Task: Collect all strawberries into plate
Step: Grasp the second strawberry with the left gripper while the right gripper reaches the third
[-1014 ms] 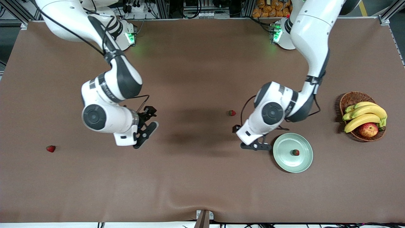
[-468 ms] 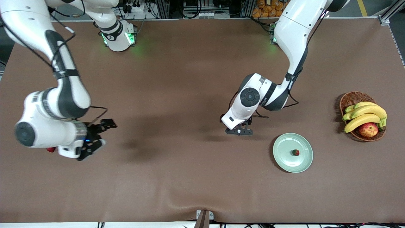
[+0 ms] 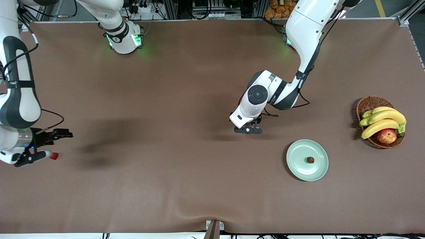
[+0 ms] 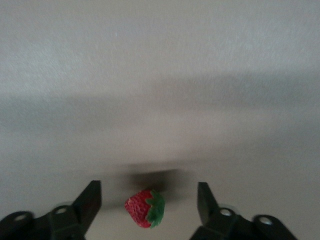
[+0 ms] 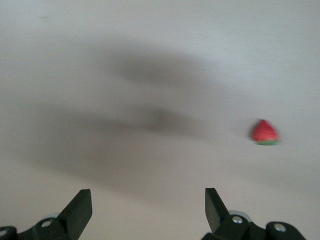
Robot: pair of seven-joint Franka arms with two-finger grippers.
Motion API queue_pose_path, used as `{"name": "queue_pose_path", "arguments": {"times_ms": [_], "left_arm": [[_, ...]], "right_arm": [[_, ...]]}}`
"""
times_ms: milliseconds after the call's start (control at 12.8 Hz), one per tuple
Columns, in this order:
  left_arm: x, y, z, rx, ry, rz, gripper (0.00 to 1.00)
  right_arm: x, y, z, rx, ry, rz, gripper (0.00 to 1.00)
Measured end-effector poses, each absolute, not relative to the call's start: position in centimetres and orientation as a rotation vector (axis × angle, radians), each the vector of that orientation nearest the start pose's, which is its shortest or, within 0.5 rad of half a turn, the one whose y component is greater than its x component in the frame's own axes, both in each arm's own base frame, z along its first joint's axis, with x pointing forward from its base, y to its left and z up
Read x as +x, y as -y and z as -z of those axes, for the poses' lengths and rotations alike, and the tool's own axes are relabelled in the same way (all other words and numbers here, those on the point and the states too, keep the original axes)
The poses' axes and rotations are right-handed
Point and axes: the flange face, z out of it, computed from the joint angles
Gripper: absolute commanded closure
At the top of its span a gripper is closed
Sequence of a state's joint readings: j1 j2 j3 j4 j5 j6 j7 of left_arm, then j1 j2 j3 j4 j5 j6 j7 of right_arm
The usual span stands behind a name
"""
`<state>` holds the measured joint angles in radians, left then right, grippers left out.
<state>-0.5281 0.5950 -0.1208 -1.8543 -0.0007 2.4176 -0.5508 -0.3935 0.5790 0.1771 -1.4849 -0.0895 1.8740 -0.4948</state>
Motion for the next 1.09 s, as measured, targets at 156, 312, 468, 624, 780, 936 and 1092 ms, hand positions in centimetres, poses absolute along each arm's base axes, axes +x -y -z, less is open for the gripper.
{"name": "queue_pose_path", "arguments": {"times_ms": [156, 312, 468, 624, 780, 936, 1092], "left_arm": [[50.5, 38.1, -19.1, -3.168, -0.127, -0.123, 0.22], [50.3, 38.0, -18.9, -3.166, -0.13, -0.13, 0.26], [50.2, 38.2, -19.0, -3.168, -0.135, -0.131, 0.29], [50.2, 38.3, -19.0, -3.168, -0.136, -0.131, 0.29], [50.1, 38.2, -18.9, -3.166, -0.136, -0.135, 0.32], [49.9, 38.2, -18.7, -3.164, -0.137, -0.14, 0.36], [49.9, 38.1, -18.7, -3.163, -0.137, -0.142, 0.4]], "right_arm": [[66.6, 21.4, -30.4, -3.095, 0.397, -0.142, 0.0], [66.7, 24.2, -27.1, -3.142, 0.375, -0.065, 0.0], [66.9, 24.7, -24.4, -3.146, 0.372, -0.036, 0.0], [67.3, 24.5, -22.4, -3.151, 0.383, 0.006, 0.0], [67.3, 25.0, -20.8, -3.159, 0.38, 0.037, 0.0], [67.2, 25.5, -19.9, -3.162, 0.37, 0.054, 0.0], [66.9, 26.2, -19.5, -3.165, 0.353, 0.056, 0.0]]}}
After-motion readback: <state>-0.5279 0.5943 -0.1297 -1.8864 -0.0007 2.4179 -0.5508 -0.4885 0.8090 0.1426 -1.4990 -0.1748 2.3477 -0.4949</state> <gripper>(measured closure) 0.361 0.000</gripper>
